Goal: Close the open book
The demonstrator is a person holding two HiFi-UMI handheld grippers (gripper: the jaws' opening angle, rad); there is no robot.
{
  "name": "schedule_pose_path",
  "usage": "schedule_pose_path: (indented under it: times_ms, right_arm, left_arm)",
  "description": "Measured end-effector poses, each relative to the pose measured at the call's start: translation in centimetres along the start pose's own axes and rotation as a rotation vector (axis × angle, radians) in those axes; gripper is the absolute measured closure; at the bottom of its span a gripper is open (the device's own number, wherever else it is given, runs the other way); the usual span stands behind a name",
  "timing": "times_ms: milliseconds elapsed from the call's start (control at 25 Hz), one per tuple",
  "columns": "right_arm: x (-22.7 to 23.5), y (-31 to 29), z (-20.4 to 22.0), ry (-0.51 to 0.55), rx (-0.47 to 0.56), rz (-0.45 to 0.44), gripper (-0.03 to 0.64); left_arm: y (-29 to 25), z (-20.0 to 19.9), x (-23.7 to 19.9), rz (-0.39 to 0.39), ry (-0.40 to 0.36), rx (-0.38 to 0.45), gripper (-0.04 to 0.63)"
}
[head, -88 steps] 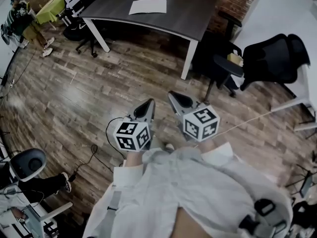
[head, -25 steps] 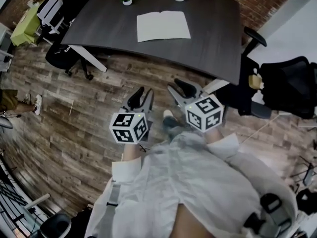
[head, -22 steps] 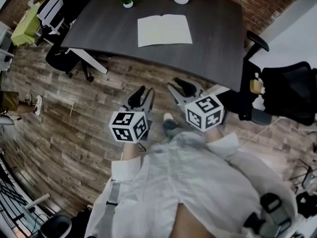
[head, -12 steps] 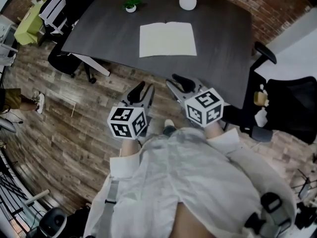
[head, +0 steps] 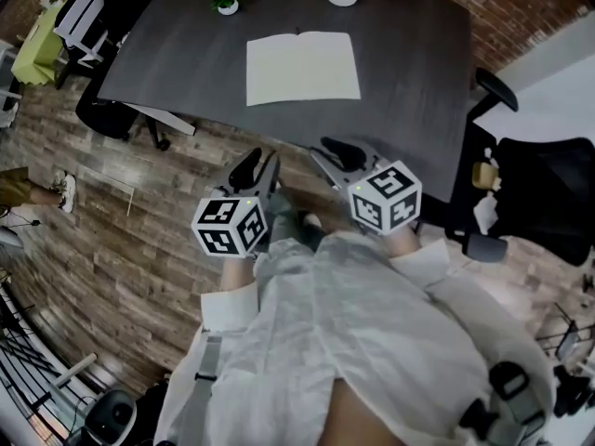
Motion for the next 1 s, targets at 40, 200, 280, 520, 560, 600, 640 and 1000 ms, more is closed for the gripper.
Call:
schedule_pose_path:
  times_ms: [40, 200, 280, 520, 560, 600, 640, 1000]
  right_arm:
    - [0.3, -0.1, 0.0, -0.004, -0.003, 0.006, 0.515]
    - [1.5, -1.2, -0.1, -0.019, -0.008, 0.028, 0.515]
    - [2.0, -2.1, -0.4, -0.024, -0.003, 0.040, 0.515]
    - [3.2, -6.2, -1.4, -0.050, 0.001, 0.089, 0.515]
    - [3.5, -7.0, -1.6, -0.051, -0.001, 0.098, 0.515]
    - [3.7, -7.9, -1.8, -0.051, -0.001, 0.107, 0.515]
    - [3.9, -8.7, -2.1, -0.052, -0.001, 0.115, 0.515]
    - [5.9, -15.0, -5.0, -0.050, 0.016, 0.209, 0.515]
  left_arm:
    - [-0.3, 0.0, -0.2, 0.001, 0.002, -0.005, 0.480]
    - [-1.7, -0.4, -1.4, 0.009, 0.004, -0.020, 0.480]
    - [-2.5, -1.0, -2.3, 0.015, 0.005, -0.022, 0.480]
    - [-5.1, -3.1, -6.2, 0.061, -0.007, -0.047, 0.480]
    - [-5.7, -3.3, -6.9, 0.069, -0.007, -0.057, 0.480]
    - [-6.3, -3.6, -7.7, 0.078, -0.007, -0.068, 0.480]
    - [-6.9, -3.9, -8.4, 0.089, -0.007, -0.078, 0.480]
    - [-12.3, -7.2, -13.6, 0.203, -0.036, -0.129, 0.480]
Point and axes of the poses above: the fingertips, and each gripper's own axes: y backward along the fingers, x to its right, z out of its underside, the point moved 3 cm from there along y, backward along the fingers, and after that the axes turned 9 degrees about x, right-handed, at the moved point
